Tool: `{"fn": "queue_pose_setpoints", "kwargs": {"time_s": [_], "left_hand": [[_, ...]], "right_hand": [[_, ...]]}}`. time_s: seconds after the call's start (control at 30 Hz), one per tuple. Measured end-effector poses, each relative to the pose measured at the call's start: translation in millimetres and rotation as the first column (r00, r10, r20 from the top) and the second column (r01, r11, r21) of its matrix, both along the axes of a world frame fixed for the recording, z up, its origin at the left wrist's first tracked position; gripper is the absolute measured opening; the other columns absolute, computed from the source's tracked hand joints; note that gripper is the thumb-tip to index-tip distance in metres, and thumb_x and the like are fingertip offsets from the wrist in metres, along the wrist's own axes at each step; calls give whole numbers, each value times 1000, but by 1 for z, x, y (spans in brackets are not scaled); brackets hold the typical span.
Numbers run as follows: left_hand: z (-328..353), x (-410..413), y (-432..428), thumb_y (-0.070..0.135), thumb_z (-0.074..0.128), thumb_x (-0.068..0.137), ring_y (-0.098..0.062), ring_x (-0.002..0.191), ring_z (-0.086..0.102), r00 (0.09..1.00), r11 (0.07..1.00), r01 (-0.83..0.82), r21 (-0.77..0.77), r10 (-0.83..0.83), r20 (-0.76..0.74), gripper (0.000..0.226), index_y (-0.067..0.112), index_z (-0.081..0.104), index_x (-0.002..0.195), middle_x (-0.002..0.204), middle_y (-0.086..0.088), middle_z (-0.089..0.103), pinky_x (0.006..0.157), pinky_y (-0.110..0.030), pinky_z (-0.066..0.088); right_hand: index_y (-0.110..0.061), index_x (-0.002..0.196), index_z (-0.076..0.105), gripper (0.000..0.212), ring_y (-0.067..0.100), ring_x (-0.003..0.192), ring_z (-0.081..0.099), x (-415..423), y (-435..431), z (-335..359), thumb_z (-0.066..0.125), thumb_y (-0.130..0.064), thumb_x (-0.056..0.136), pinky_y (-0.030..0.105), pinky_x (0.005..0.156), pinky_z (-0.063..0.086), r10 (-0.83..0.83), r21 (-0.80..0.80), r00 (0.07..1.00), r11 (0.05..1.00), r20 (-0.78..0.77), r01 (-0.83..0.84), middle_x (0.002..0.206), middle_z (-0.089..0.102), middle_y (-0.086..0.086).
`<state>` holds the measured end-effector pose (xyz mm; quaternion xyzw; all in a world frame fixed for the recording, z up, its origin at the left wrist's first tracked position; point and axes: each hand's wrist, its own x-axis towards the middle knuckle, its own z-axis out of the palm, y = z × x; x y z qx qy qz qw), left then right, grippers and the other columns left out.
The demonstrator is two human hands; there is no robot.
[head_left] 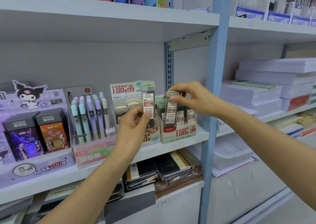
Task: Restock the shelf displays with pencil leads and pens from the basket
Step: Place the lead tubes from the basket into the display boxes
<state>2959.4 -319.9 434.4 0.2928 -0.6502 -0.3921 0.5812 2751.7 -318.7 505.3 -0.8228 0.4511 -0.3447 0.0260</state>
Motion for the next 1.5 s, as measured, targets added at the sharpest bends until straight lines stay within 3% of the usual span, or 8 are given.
{"fn": "queue_pose_setpoints", "kwargs": {"time_s": [0.17, 0.4, 0.6, 0.73, 0.83, 1.0, 1.33, 1.5], "left_hand": [[1, 1, 2, 9, 54, 97, -14, 87, 71, 1000, 1000, -2, 4, 2, 20, 18, 18, 65, 108, 105, 2, 71, 64, -24, 58], [2, 2, 4, 10, 57, 96, -16, 87, 71, 999, 1000, 13, -12, -12, 53, 20, 22, 67, 108, 100, 2, 73, 66, -28, 59], [8, -10, 9, 17, 61, 94, -11, 91, 68, 980, 990, 32, -136, -4, 200, 22, 19, 69, 114, 99, 8, 73, 66, -28, 60], [10, -13, 5, 29, 57, 92, 1, 104, 55, 893, 884, -193, -426, 338, 297, 26, 29, 58, 119, 116, 18, 57, 87, -20, 50], [12, -15, -2, 35, 54, 94, -6, 138, 29, 755, 789, -182, -587, 495, 430, 52, 26, 40, 143, 148, 12, 36, 115, -30, 22], [8, -35, -15, 49, 52, 93, -11, 147, 13, 568, 781, -51, -623, 536, 625, 76, 26, 15, 154, 161, 8, 18, 115, -31, 2], [3, -30, -20, 23, 67, 89, -7, 132, 36, 680, 778, -39, -627, 480, 554, 63, 25, 39, 145, 144, 9, 42, 112, -26, 30], [-2, -28, -21, 30, 66, 89, -9, 133, 35, 651, 761, -98, -641, 536, 538, 64, 21, 37, 146, 145, 8, 40, 108, -20, 20]], "right_hand": [[-24, 98, 61, 15, -8, 92, 56, 7, -4, -13, 70, -25, 86, 5, 78, 40, -46, -105, 993, 993, 111, 58, 96, 66, -14], [-19, 108, 70, 19, 4, 108, 56, 9, 0, -24, 60, -28, 94, 28, 94, 46, -81, -135, 992, 986, 97, 94, 110, 66, -9], [-27, 116, 63, 22, 14, 100, 68, 14, 15, -5, 61, -23, 94, 31, 82, 58, 162, -41, 914, 987, 371, -158, 111, 69, -2], [-10, 110, 64, 17, 7, 83, 65, -6, 19, 10, 57, -9, 95, 20, 70, 53, 132, -198, 870, 979, 475, -40, 96, 69, 5], [-1, 112, 60, 17, 10, 84, 63, -28, 17, 19, 53, -3, 97, 25, 74, 54, 103, -300, 831, 951, 547, 79, 96, 65, 10], [0, 112, 58, 17, 13, 91, 65, -29, 0, 7, 51, -2, 98, 27, 83, 55, 17, -236, 859, 964, 512, 122, 101, 66, 9], [-7, 112, 59, 17, 16, 91, 66, -33, -20, 9, 48, -3, 99, 31, 80, 58, 92, -134, 890, 990, 446, -36, 97, 65, 6], [-11, 112, 64, 19, 12, 95, 65, -21, -33, 11, 50, -9, 99, 30, 80, 57, 27, 30, 970, 999, 240, -35, 99, 65, -7]]}}
